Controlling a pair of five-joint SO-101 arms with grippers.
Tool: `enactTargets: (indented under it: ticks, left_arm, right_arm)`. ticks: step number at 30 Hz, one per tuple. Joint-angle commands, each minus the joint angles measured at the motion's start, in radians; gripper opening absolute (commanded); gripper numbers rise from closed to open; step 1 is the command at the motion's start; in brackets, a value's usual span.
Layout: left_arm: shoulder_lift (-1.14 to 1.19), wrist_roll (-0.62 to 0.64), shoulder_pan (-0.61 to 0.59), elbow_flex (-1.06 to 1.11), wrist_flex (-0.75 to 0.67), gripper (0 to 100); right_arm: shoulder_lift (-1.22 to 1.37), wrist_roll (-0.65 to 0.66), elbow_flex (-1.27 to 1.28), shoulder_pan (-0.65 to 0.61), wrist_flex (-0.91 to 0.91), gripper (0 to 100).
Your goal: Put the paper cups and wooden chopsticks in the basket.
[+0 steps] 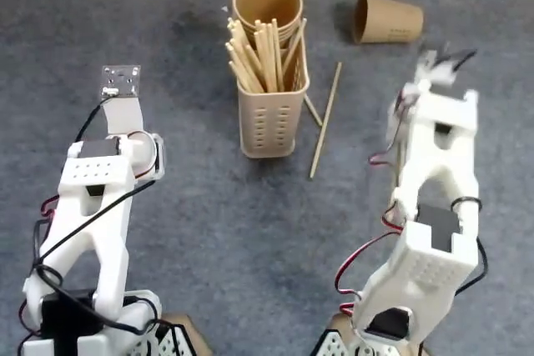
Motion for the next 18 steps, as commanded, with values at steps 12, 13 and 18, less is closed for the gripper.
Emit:
enactTargets:
  ticks: [12, 13, 18]
  left_arm:
    - [-0.025, 0.006, 0.008, -0.005, -0.012, 20]
    - [-0.025, 0.006, 0.008, -0.005, -0.012, 20]
    - [-0.025, 0.006, 0.008, -0.005, -0.012, 20]
  right_arm:
    - [-0.005, -0.298, -0.963, -0.220, -0.056, 0.5]
    - [-0.004, -0.356, -1.012, -0.231, -0.079, 0.5]
    - [-0.002, -0.339, -1.168, -0.305, -0.131, 0.5]
